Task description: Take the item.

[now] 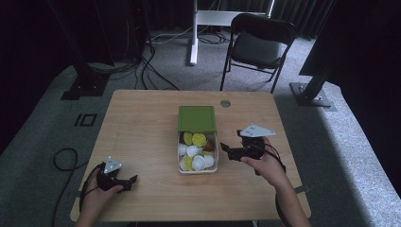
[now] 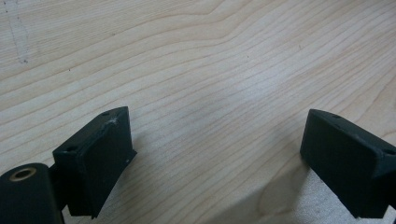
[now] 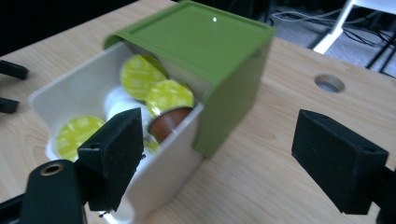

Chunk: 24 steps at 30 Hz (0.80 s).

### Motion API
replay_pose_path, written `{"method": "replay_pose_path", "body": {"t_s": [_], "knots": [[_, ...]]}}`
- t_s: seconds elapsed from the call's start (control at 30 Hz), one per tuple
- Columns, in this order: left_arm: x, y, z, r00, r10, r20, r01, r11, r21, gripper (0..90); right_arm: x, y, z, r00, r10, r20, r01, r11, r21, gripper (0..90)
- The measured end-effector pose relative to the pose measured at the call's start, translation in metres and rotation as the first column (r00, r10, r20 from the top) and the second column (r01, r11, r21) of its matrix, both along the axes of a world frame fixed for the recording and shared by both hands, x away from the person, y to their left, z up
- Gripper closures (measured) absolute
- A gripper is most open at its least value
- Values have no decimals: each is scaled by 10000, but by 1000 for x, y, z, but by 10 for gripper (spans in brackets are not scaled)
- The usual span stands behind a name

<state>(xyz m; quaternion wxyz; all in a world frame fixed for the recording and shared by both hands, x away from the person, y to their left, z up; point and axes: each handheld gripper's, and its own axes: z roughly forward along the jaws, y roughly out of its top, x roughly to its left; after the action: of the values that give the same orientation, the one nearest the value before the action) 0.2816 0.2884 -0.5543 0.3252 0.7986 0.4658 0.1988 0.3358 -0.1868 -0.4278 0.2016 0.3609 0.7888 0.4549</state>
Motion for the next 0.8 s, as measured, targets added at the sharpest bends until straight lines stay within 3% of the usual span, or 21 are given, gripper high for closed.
{"method": "replay_pose_path", "body": {"t_s": [0.37,0.5,0.57,0.63,0.67,0.8], "knots": [[0,0,0,10000,-2,-3,2,10000,3,102,2,42,-4,9949,1012,-14,-1012,9948,-145,196],[0,0,0,10000,4,-7,-4,10000,-7,102,1,52,-8,9941,1082,-125,-1084,9940,-140,214],[0,0,0,10000,0,3,0,10000,8,102,-1,61,-14,9907,1284,-442,-1286,9917,-25,275],[0,0,0,10000,-8,5,8,10000,10,103,-2,63,-16,9897,1353,-470,-1357,9907,-52,287],[0,0,0,10000,-17,7,17,10000,24,103,-3,68,-20,9879,1443,-571,-1448,9895,-41,333],[0,0,0,10000,-6,-4,6,10000,3,102,-6,75,-31,9854,1483,-841,-1509,9882,-247,357]]}}
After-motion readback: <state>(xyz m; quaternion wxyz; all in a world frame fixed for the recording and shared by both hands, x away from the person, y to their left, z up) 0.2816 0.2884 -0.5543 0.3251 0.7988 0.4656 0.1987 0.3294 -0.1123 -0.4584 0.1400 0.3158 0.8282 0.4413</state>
